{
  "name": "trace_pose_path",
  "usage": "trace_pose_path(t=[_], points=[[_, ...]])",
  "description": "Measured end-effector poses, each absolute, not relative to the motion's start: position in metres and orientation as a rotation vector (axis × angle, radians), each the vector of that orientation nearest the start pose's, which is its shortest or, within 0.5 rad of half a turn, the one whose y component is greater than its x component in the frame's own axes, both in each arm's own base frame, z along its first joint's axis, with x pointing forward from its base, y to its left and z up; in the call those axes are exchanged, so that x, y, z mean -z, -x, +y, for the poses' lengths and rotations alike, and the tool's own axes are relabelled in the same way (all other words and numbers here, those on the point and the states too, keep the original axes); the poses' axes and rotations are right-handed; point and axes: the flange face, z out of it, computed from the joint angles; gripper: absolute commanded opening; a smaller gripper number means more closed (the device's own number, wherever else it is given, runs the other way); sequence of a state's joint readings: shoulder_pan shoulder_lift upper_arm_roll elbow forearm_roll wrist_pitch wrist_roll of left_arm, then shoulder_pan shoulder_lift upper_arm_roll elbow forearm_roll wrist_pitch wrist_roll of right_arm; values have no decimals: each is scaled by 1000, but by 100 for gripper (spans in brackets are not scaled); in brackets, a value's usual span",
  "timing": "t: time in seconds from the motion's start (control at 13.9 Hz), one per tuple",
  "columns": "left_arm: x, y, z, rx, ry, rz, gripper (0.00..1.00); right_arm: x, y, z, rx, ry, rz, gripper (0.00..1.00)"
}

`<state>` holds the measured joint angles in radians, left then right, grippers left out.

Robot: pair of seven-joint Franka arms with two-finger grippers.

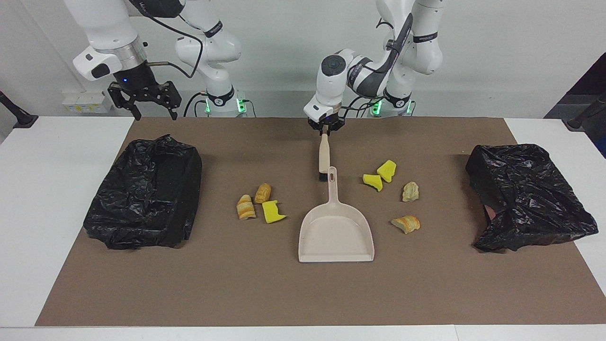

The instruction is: Sweep and dump trash in bin

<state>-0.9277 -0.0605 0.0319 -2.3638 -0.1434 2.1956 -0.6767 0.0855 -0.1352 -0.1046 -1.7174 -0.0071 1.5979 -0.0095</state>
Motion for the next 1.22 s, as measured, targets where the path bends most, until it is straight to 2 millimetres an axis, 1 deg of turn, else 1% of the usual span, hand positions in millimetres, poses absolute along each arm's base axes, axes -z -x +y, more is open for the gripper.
trace_pose_path(t=[0.22, 0.36, 0.43, 0.58, 0.65, 0.86, 0.94, 1.08, 1.15, 1.22], points=[[-343, -301, -372, -262, 3123, 217, 0, -629, -513, -10, 15, 3135, -6, 100], [-346, -308, -364, -294, 3108, 194, 0, -628, -512, -6, 3, 3135, -34, 100], [-350, -314, -360, -316, 3099, 175, 0, -626, -512, -6, -3, 3135, -35, 100], [-367, -328, -349, -365, 3080, 137, 0, -623, -511, -7, -16, 3134, -32, 100], [-378, -337, -341, -376, 3081, 128, 0, -620, -511, -7, -29, 3134, -33, 100], [-418, -366, -305, -408, 3098, 114, 0, -609, -506, -3, -68, 3132, -45, 100], [-432, -376, -291, -398, 3109, 91, 0, -607, -504, 4, -77, 3133, -61, 100], [-458, -400, -265, -358, 3124, 16, 0, -601, -504, 29, -88, 3141, -65, 100], [-467, -413, -252, -337, 3131, -30, 0, -598, -506, 49, -70, 3148, -61, 100], [-472, -424, -239, -324, 3134, -76, 0, -594, -510, 70, -45, 3153, -58, 100]])
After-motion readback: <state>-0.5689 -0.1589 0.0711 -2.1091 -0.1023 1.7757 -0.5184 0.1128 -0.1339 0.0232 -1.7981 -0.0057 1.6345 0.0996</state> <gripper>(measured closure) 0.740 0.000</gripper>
